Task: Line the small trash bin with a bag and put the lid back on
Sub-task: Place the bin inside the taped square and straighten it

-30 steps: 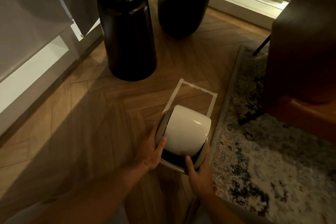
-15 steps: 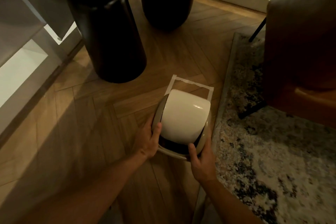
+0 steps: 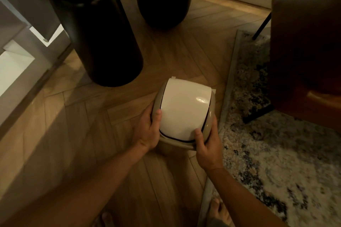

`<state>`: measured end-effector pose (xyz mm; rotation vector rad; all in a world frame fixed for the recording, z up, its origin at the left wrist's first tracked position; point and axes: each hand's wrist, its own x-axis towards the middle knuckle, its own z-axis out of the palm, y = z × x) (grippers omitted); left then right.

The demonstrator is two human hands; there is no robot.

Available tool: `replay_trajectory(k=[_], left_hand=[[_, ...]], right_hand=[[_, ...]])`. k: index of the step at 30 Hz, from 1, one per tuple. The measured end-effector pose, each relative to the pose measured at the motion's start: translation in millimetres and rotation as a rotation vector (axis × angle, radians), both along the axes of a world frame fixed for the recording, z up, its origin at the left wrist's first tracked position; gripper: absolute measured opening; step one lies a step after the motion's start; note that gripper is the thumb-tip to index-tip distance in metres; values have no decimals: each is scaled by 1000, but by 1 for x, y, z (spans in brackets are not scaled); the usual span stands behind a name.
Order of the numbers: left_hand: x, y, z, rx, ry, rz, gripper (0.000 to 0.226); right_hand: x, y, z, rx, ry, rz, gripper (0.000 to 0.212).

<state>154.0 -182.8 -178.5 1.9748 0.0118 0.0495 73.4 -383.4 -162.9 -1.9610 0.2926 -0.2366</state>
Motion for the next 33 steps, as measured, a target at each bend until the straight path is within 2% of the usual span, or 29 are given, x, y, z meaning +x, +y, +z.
replay_trajectory(k=[3, 7, 16, 23, 33], left_hand=[[6, -5, 12, -12, 12, -47, 47], [11, -6, 8, -35, 23, -82, 60], [26, -18, -16, -36, 25, -116, 65], [81, -37, 0, 40, -43, -133, 74], [175, -80, -14, -36, -59, -172, 74]], right_hand=[[3, -5, -2, 11, 2, -14, 90], [6, -9, -5, -14, -13, -31, 88], [20, -24, -22, 8, 0, -6, 89], [69, -38, -27, -28, -38, -42, 89], [159, -84, -34, -96, -81, -7, 90]])
